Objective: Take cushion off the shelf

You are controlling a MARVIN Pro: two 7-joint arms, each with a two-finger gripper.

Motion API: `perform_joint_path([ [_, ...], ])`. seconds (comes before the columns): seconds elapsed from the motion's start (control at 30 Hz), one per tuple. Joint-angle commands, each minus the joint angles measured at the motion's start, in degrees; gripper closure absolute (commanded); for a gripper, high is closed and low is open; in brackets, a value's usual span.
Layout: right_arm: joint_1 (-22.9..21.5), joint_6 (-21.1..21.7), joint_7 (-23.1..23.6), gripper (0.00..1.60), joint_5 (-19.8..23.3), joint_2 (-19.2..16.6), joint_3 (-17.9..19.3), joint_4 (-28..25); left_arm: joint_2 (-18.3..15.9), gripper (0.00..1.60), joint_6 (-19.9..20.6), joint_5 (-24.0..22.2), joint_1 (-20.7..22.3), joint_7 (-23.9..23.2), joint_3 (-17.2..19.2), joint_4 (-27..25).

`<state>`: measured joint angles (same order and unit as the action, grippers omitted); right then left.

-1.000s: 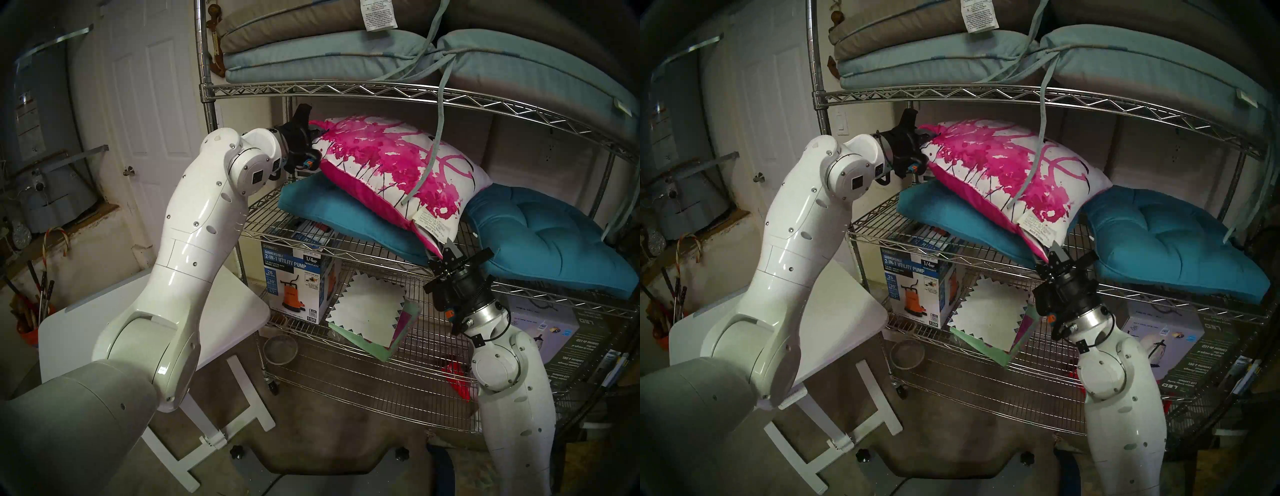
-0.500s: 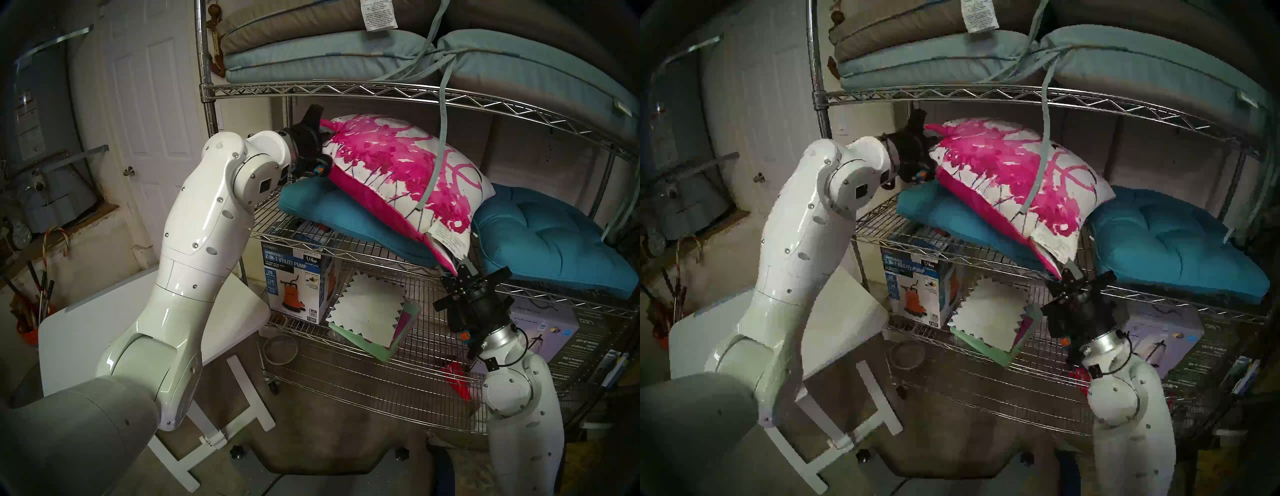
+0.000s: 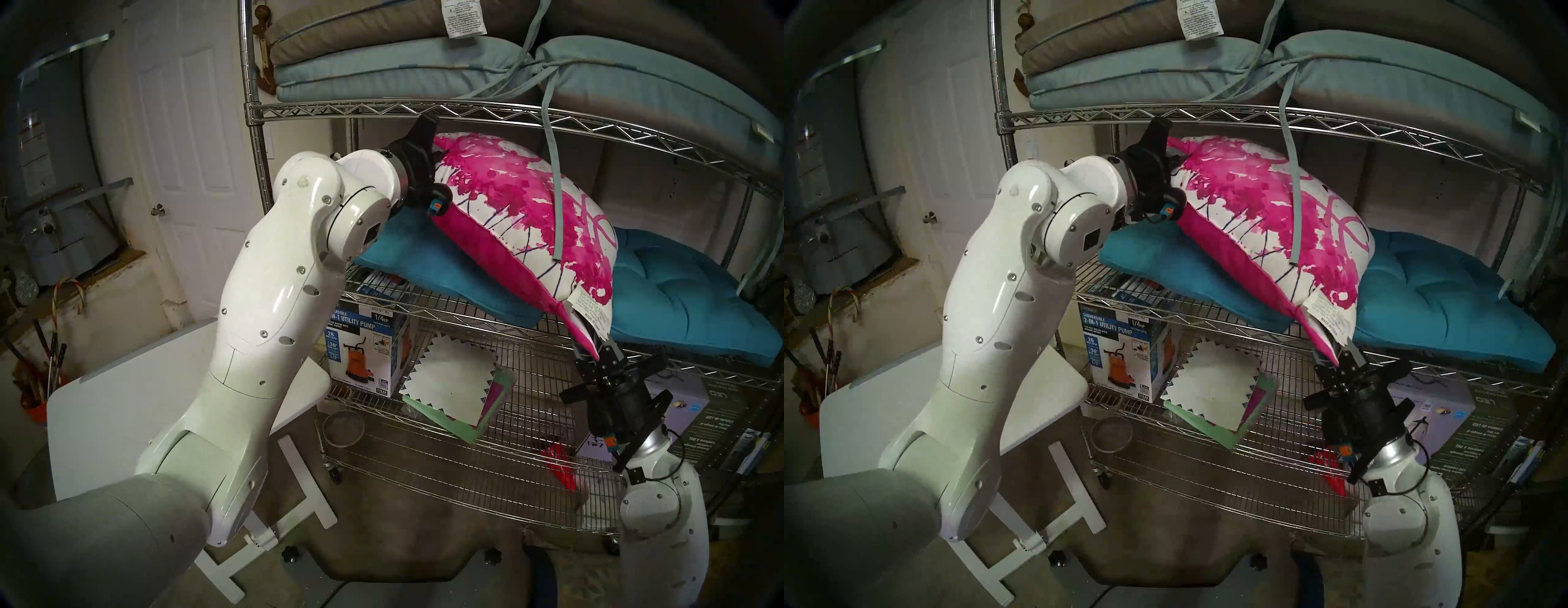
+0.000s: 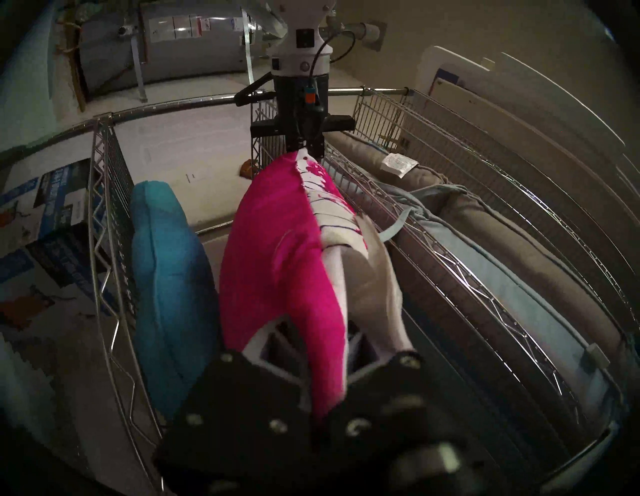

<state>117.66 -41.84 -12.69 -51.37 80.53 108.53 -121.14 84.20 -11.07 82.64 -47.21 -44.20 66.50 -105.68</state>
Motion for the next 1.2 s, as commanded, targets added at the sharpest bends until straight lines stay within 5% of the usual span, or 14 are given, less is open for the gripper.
perform_joint_path([
  [0.0, 6.73, -2.36, -0.64, 1.60, 0.48, 2.73, -3.22, -6.62, -1.07, 1.60, 1.55, 0.63, -0.99, -2.12, 2.01, -6.81],
  [0.37, 14.11, -3.25, -0.95, 1.60, -2.99, 5.95, -9.17, -12.29, -4.12, 1.60, 0.95, -0.01, -3.99, -6.99, 6.34, -14.71],
  [0.93, 25.84, -5.25, -5.20, 1.60, -14.17, 9.34, -19.56, -17.70, -6.92, 1.60, 0.99, -1.20, -6.45, -13.61, 9.95, -24.72],
  [1.17, 28.46, -5.03, -8.46, 1.60, -18.64, 7.38, -22.33, -18.43, -7.95, 1.60, 1.24, -0.82, -7.11, -16.25, 10.95, -28.10],
])
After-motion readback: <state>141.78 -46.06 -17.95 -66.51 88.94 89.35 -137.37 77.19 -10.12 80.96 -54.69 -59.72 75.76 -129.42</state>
